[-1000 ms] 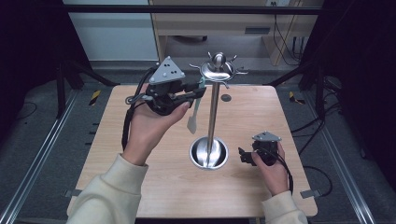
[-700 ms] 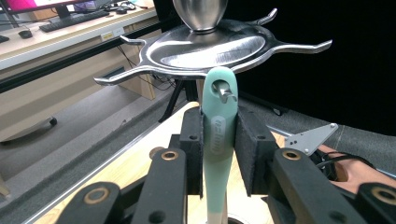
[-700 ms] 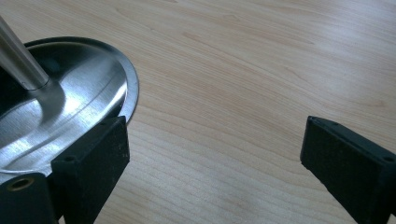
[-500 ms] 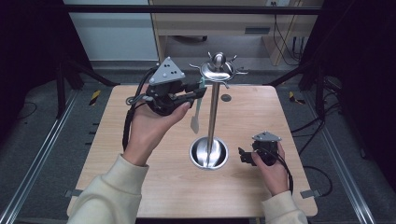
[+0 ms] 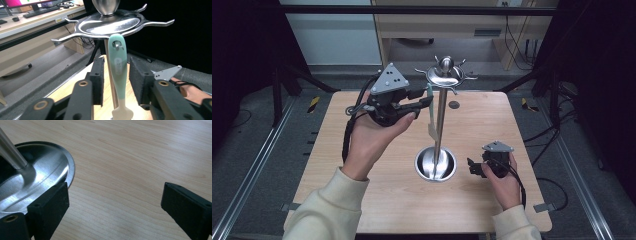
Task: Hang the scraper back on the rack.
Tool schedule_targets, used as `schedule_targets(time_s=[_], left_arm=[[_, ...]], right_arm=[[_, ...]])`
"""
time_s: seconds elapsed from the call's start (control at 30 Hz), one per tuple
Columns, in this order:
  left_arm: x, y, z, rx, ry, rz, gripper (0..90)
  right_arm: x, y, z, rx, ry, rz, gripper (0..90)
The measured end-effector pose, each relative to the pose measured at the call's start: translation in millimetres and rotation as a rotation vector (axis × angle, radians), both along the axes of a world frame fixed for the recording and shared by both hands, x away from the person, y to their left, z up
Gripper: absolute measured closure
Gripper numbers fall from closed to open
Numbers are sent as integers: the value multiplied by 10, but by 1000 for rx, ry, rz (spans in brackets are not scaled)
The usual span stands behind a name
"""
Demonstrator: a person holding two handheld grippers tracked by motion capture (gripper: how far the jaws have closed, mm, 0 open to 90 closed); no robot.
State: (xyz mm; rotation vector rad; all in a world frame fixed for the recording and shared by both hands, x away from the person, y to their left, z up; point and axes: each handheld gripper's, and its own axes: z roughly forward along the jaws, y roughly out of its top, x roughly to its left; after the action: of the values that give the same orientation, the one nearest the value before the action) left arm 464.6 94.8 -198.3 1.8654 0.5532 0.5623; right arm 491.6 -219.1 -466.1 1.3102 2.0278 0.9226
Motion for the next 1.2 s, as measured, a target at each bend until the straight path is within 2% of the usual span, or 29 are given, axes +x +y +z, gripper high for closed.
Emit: schedule_targets(time_s=[0.13, 0.33, 0.43, 0.53, 0.67, 1.03, 1.2], left_arm=[[-58, 30, -15, 1, -3, 0, 595], [-159, 75, -25, -1, -29, 36, 444], [-178, 103, -36, 8, -8, 39, 351], [-204, 137, -82, 2, 22, 63, 216], [-231, 204, -179, -13, 64, 68, 131], [-394, 330, -317, 31, 61, 90, 67], [-449, 377, -409, 38, 62, 79, 55]], right_arm=[[6, -2, -6, 2, -2, -2, 83], [-2, -3, 2, 2, -5, 2, 82], [-4, -30, 5, 6, -11, -1, 82], [5, -36, 4, 10, -9, -7, 83], [1, -19, 6, 10, -10, -7, 83], [-14, -4, 18, -12, -14, -8, 83], [-13, -6, 6, -12, -3, -22, 83]])
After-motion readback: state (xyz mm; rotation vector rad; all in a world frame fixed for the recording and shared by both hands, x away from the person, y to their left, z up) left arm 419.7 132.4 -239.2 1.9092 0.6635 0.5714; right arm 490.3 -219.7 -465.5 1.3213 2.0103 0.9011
